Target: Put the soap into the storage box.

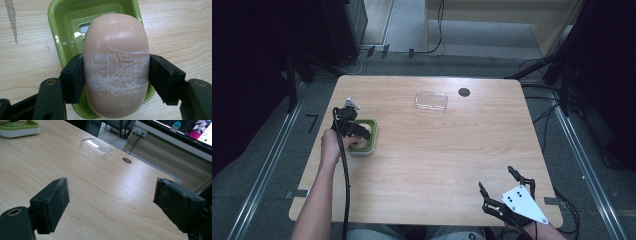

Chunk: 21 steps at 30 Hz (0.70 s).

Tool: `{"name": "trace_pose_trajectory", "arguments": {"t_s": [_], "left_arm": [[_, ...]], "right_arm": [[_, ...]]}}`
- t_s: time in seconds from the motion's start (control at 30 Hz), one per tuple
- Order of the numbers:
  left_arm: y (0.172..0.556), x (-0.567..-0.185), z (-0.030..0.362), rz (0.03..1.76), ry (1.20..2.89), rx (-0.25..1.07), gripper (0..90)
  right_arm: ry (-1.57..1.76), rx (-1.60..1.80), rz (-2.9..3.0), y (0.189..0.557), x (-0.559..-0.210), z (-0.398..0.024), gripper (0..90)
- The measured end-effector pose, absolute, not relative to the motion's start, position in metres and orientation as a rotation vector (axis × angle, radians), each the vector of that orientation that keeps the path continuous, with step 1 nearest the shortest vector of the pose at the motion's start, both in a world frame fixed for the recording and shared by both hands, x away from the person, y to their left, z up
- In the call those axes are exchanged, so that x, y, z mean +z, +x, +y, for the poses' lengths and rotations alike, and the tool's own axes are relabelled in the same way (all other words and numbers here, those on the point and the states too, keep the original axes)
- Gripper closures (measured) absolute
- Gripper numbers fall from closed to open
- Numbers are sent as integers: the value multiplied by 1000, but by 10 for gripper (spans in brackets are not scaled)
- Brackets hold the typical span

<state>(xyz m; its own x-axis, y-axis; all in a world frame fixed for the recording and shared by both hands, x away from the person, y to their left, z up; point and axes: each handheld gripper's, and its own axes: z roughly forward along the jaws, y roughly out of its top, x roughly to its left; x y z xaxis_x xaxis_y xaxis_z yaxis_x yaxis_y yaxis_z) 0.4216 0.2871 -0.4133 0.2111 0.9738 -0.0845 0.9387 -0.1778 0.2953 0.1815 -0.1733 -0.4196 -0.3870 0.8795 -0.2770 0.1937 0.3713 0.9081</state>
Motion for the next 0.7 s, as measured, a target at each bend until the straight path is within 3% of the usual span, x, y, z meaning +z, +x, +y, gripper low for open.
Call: {"name": "trace_pose_trajectory", "arguments": {"t_s": [0.7], "left_arm": [[425, -423, 287, 1804, 2203, 225, 345]], "right_arm": [[937, 1054, 1815, 181, -420, -173, 133]]}}
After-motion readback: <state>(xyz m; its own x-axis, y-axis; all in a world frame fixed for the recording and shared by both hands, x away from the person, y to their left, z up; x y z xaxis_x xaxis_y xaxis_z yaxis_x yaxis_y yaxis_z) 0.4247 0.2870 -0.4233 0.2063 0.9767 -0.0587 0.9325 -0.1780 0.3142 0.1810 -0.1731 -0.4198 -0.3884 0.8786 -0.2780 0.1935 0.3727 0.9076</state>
